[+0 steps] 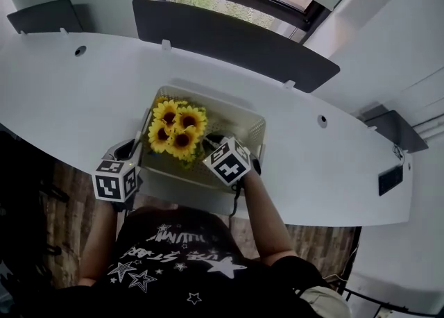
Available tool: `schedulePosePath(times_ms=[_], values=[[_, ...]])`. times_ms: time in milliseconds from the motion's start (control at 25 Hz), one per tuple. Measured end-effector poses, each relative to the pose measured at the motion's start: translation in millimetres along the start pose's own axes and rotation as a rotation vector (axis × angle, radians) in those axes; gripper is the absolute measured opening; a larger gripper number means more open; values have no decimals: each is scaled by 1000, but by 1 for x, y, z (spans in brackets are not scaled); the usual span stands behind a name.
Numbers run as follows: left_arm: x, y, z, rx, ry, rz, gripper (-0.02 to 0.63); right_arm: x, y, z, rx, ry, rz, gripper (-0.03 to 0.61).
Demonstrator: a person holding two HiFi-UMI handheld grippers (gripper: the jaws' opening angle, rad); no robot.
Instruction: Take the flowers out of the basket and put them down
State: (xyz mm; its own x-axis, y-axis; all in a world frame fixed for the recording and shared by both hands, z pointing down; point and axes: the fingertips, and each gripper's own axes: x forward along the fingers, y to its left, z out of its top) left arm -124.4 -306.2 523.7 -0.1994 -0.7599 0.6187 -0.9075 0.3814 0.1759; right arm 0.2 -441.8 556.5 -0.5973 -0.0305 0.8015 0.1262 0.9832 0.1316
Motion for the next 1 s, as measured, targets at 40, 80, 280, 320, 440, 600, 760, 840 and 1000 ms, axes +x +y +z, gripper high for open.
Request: schedulePosePath(times_ms=[40,80,280,320,440,600,760,840,1000], values=[[0,0,0,-2,-2,3,51,5,4,-4,-13,12,23,54],[0,0,0,-4,-3,6,51,9,8,-7,-25,23,47,84],[-1,1,-1,-24,-8,15,51,28,27,-19,-85,63,149,209],[-1,1,0,-32,-9,14,51,31,29,-20,-93,62,156,260],[-1,1,0,-41,-7,13,51,43,32,-22,-102,48,150,329],[0,1,-2,-31,4,17,52,55,33,-14,-84,-40,148,433],[0,1,-1,-27,2,21,51,64,33,-8,-91,-91,146,488],[1,1,-1,-28,2,20,51,68,29,-5,-69,-109,139,511],[0,1,-2,-28,4,19,51,74,35,5,-76,-169,182,528]])
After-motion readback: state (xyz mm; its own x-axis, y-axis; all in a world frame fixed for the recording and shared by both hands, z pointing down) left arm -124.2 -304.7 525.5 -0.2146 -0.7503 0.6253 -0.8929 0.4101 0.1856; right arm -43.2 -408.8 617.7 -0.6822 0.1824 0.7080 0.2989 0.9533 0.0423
